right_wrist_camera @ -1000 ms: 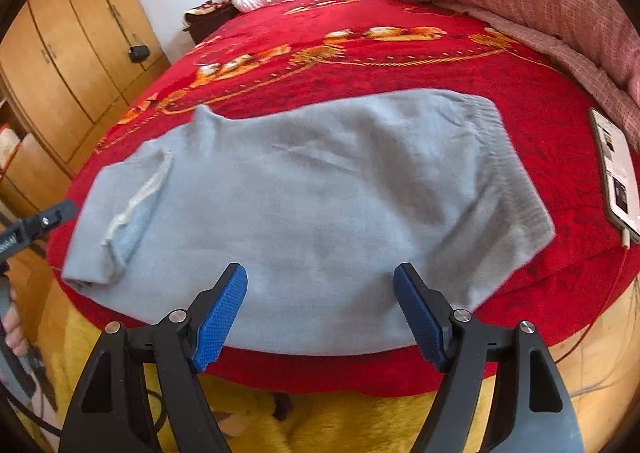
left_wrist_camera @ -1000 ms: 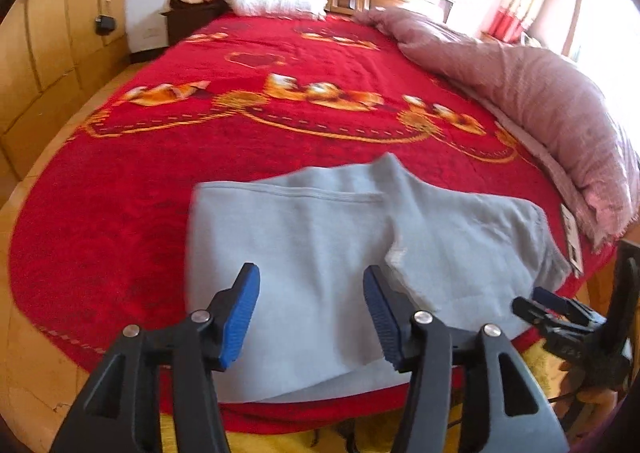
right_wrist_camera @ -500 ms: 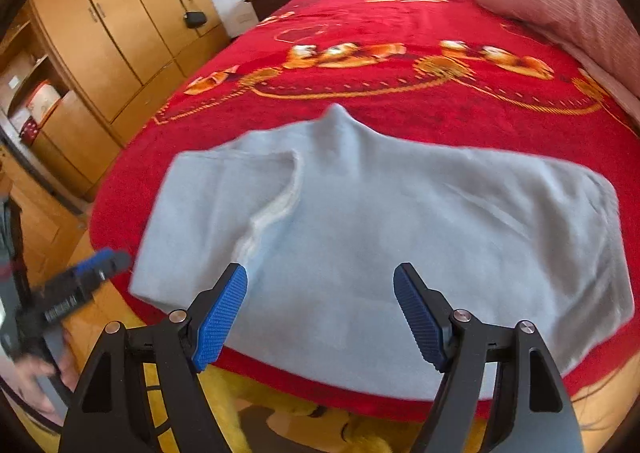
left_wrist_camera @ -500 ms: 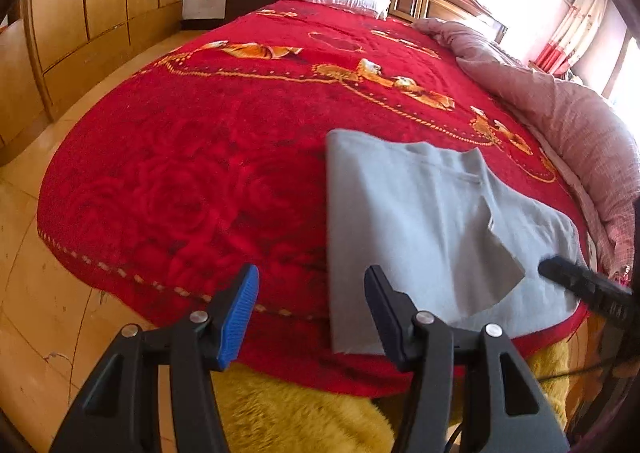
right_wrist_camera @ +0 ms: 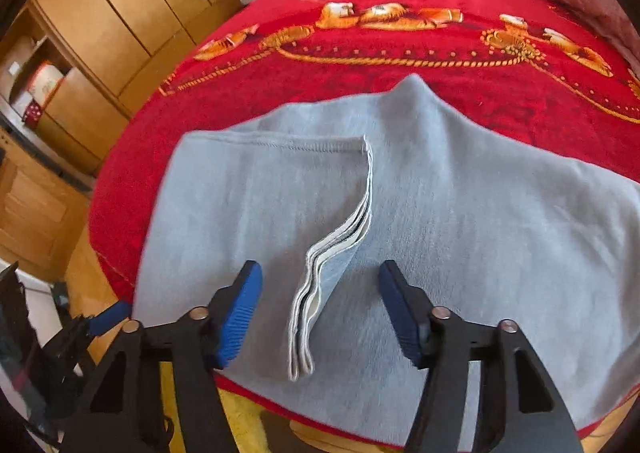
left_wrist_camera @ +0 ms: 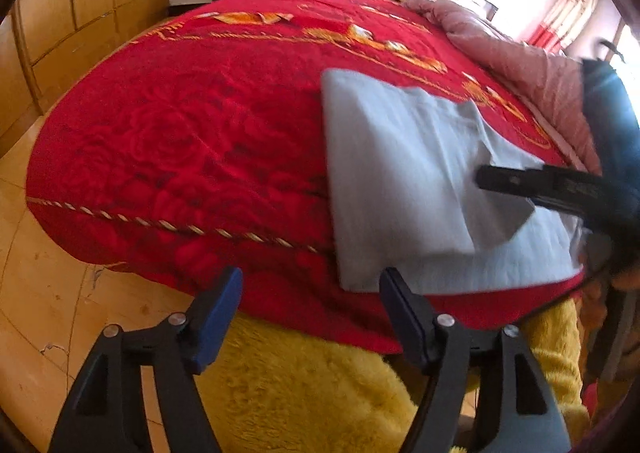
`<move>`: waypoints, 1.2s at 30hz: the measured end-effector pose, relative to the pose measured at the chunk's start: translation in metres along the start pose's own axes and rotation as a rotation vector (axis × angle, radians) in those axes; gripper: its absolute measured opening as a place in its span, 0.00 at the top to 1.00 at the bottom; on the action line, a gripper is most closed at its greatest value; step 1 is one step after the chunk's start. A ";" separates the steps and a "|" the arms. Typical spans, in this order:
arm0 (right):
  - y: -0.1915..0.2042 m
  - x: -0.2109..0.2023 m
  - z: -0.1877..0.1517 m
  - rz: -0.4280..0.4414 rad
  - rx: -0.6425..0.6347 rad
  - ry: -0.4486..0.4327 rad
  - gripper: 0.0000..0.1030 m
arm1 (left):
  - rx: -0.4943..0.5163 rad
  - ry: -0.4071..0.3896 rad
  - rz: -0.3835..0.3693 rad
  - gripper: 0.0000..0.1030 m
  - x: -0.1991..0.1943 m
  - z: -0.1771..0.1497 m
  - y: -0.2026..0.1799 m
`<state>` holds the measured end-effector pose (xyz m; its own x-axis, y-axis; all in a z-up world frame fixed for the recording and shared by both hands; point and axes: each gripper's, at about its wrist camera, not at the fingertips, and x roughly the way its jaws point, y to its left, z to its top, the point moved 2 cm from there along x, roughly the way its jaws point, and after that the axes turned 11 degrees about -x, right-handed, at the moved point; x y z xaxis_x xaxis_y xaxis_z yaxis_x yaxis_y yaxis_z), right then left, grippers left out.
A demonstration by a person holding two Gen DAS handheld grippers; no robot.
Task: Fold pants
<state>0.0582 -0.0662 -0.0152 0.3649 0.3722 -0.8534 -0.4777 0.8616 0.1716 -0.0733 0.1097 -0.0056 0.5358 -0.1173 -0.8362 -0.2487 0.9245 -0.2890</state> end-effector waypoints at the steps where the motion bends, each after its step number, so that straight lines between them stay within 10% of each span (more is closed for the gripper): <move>1: -0.001 0.002 0.001 -0.004 -0.003 -0.003 0.47 | 0.005 0.009 -0.013 0.24 0.001 -0.003 -0.003; 7: -0.003 -0.002 0.008 0.031 0.006 -0.027 0.93 | 0.036 -0.008 -0.023 0.21 0.010 -0.005 -0.026; 18: 0.010 -0.073 0.028 0.081 -0.015 -0.193 0.94 | -0.073 -0.068 0.081 0.21 0.007 0.005 -0.004; 36: -0.009 -0.181 0.021 -0.036 -0.015 -0.353 0.95 | -0.035 -0.081 0.040 0.21 -0.027 -0.007 -0.002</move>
<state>0.0137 -0.1343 0.1479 0.6341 0.4403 -0.6357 -0.4701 0.8722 0.1351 -0.0931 0.1085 0.0144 0.5880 -0.0496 -0.8073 -0.2988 0.9142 -0.2738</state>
